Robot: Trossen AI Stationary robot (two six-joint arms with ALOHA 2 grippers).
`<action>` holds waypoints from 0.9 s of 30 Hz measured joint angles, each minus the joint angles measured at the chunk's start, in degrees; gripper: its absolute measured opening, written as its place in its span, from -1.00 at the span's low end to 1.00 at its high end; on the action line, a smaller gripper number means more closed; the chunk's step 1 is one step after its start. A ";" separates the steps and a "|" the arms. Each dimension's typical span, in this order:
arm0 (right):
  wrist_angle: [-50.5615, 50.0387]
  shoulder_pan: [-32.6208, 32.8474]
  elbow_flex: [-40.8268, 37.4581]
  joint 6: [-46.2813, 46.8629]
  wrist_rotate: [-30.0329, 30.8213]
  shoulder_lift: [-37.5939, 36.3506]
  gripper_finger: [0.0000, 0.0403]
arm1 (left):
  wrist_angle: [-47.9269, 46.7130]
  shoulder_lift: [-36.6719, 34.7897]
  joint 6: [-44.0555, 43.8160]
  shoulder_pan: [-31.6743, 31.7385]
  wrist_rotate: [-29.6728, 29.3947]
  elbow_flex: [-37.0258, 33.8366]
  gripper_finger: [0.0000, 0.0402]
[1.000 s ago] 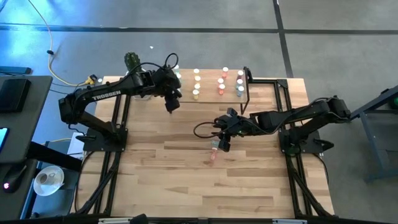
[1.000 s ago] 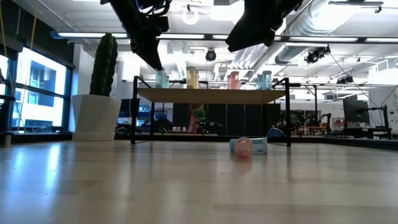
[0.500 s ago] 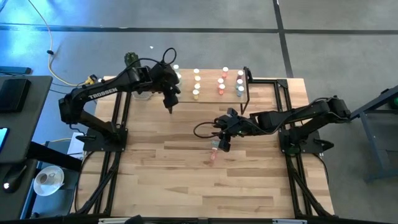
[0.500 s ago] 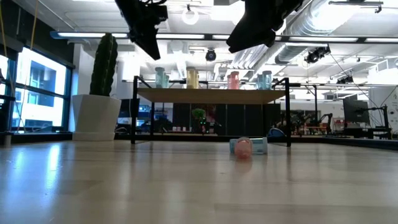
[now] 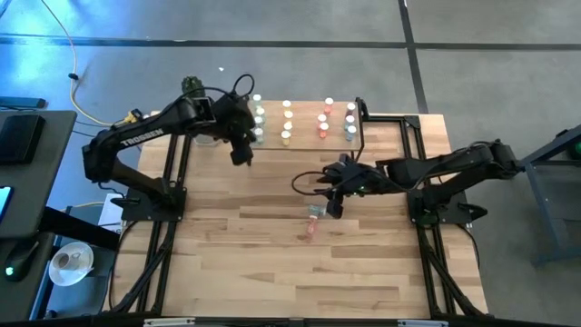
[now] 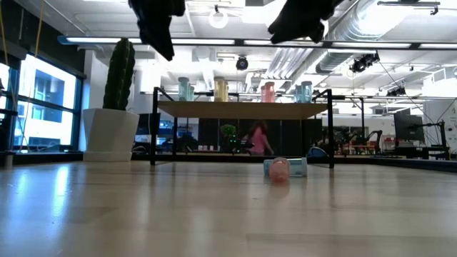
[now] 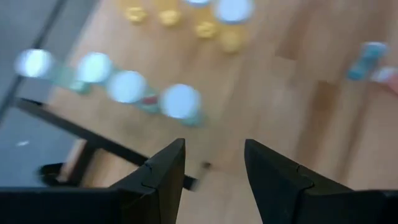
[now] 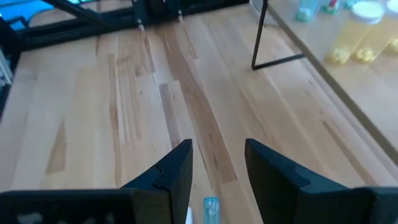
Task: Pick and place medicine bottles onto shelf by color
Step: Put the orange pill bottle on the shelf
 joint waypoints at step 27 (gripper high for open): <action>-7.18 5.35 -0.02 38.92 -10.58 8.51 -0.31 | 32.89 -2.20 -9.63 -26.51 0.14 -29.92 -0.22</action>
